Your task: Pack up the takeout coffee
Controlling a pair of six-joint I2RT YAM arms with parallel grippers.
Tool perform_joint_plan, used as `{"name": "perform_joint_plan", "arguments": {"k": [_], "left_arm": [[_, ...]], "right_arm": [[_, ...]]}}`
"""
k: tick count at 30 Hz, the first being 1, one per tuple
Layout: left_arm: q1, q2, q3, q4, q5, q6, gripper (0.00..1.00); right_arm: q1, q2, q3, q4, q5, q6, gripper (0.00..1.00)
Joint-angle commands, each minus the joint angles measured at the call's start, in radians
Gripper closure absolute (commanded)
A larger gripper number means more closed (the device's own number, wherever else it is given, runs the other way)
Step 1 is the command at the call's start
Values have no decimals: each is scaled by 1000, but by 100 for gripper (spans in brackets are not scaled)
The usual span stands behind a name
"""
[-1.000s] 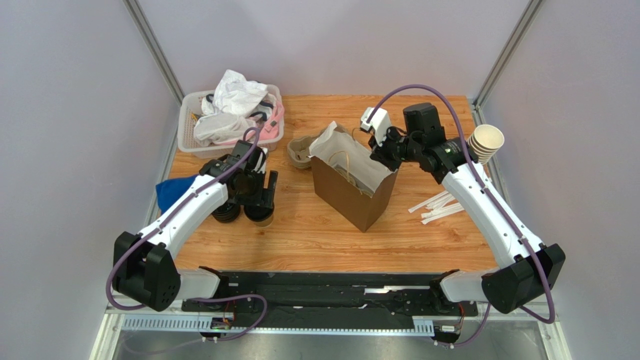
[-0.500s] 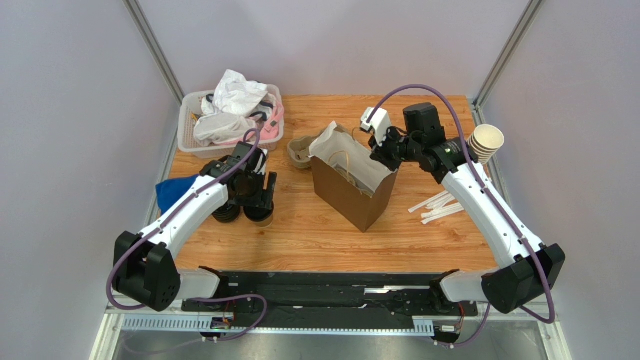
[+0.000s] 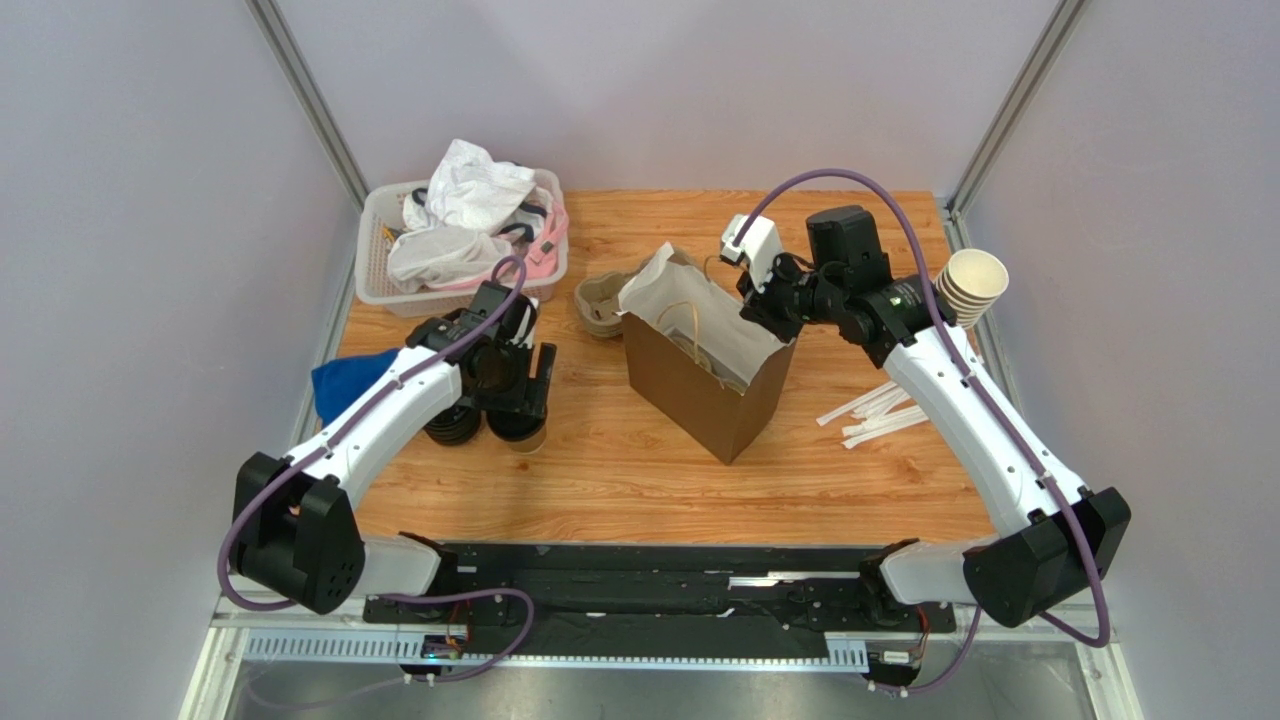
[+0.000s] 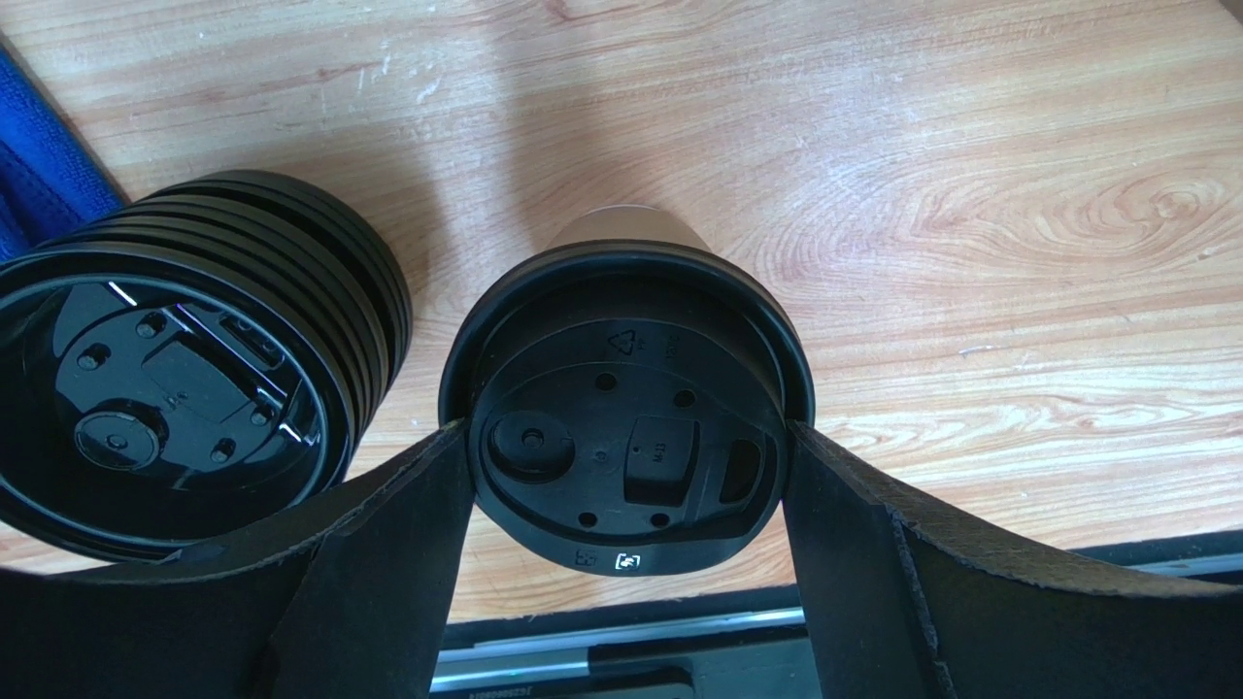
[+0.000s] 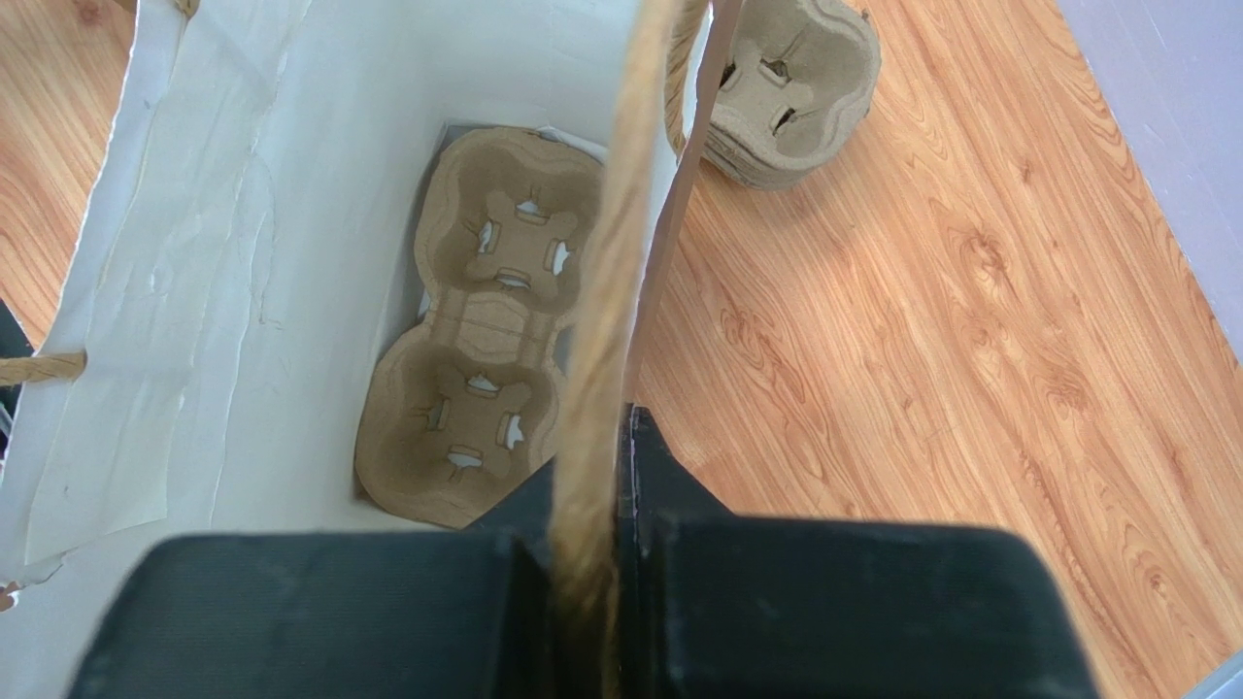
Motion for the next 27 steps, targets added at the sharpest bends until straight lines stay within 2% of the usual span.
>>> {"name": "perform_joint_plan", "arguments": {"k": [1,2,5,6,8,9,12,17,18,24,27], "left_arm": [[2,53,-23,-9,-13,6,16],[2,58,-21,-7,-10,6,18],[2,53,-8,-10,22,17,30],[0,43,3,-13,37,26,41],[0,-3,43,-15,62,32,51],[0,-25,72,-9,67,40,59],[0,-97,127,-3,108,84,69],[0,-126,345,-35,132,182,81],[-1,-123,430,-41,143,195,83],[-21,-74,721,-6,255,281,89],[-81,-51,782,12,298,333,93]], "right_arm": [[4,-22,28,12,3,7,100],[3,-20,28,14,4,7,100],[4,-19,28,16,3,7,100],[3,-19,29,16,4,8,100],[3,-19,32,17,3,10,100],[4,-16,35,19,1,10,100],[4,-14,41,20,-9,16,100],[4,-23,61,36,-35,45,100],[7,-25,61,39,-39,48,100],[33,-45,67,48,-54,74,100],[50,-54,69,54,-51,91,100]]}}
